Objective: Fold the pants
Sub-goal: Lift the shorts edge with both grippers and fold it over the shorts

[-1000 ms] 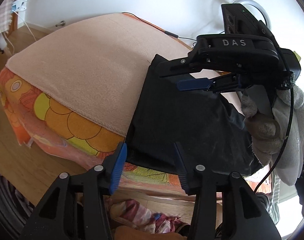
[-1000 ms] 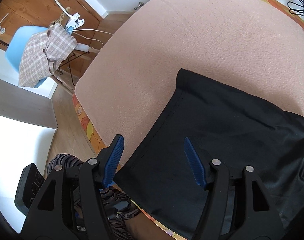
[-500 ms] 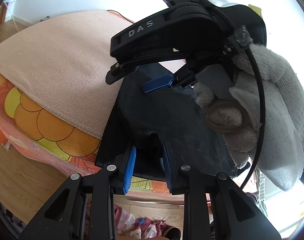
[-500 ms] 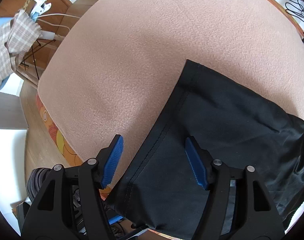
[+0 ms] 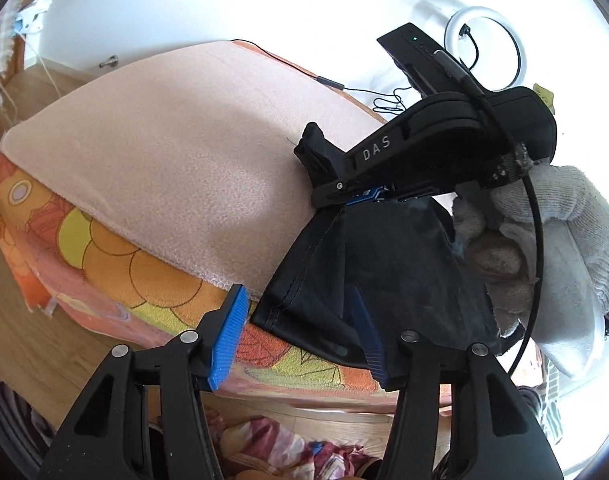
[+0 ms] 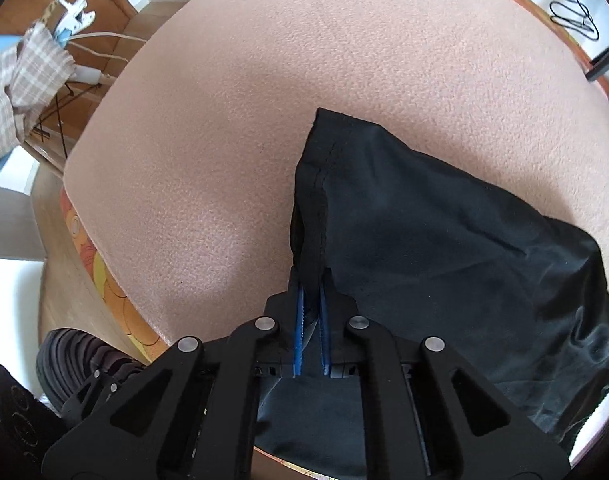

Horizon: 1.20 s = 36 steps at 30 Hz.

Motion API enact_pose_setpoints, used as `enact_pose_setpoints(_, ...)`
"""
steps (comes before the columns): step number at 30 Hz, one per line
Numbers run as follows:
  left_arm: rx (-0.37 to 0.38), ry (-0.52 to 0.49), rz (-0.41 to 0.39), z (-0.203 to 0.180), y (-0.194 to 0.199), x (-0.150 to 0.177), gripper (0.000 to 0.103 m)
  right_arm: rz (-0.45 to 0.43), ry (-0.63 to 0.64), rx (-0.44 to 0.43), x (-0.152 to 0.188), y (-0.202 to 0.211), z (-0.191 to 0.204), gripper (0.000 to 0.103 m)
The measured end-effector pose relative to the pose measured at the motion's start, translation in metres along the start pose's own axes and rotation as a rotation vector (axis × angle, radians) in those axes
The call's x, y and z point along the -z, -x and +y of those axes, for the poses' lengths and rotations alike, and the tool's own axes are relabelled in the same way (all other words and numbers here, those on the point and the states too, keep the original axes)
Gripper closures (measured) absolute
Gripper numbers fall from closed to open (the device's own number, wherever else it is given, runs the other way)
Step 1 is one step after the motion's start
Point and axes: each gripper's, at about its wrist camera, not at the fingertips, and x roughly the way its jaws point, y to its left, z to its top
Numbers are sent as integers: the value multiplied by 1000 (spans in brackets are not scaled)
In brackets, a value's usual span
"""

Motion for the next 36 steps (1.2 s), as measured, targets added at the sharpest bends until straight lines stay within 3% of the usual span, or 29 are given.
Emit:
enact_pose_setpoints(11, 7, -132, 94, -18, -41, -17, 50, -118, -131, -253, 20, 42, -62, 96)
enact_pose_setpoints(12, 10, -137, 92, -19, -44, -19, 58, -127, -133, -262, 20, 46, -66, 96)
enact_pose_setpoints(13, 22, -144, 90, -21, -45, -19, 77, -134, -140, -270, 27, 48, -64, 96)
enact_pose_setpoints(14, 33, -151, 91, -25, -47, -20, 86, -140, -150, -287, 28, 50, -67, 96)
enact_pose_setpoints(18, 101, -182, 71, -42, -42, -18, 98, -170, -180, -333, 31, 55, -80, 96)
enact_pose_setpoints(23, 225, -161, 98, -70, -41, -19, 98, -217, -251, -365, 51, 72, -123, 96)
enact_pose_setpoints(26, 305, -214, 124, -99, -40, -14, 98, -250, -282, -342, 68, 88, -157, 96)
enact_pose_setpoints(29, 329, -272, 131, -121, -35, -8, 96, -264, -331, -327, 86, 98, -193, 96)
enact_pose_setpoints(30, 326, -292, 130, -127, -34, -7, 87, -270, -342, -313, 90, 99, -203, 96)
enact_pose_setpoints(31, 310, -311, 126, -131, -34, -5, 71, -273, -350, -301, 94, 100, -213, 96)
enact_pose_setpoints(35, 285, -337, 146, -147, -42, -3, 63, -260, -399, -301, 110, 88, -244, 96)
enact_pose_setpoints(36, 271, -350, 153, -152, -46, -2, 56, -253, -409, -319, 112, 82, -250, 96)
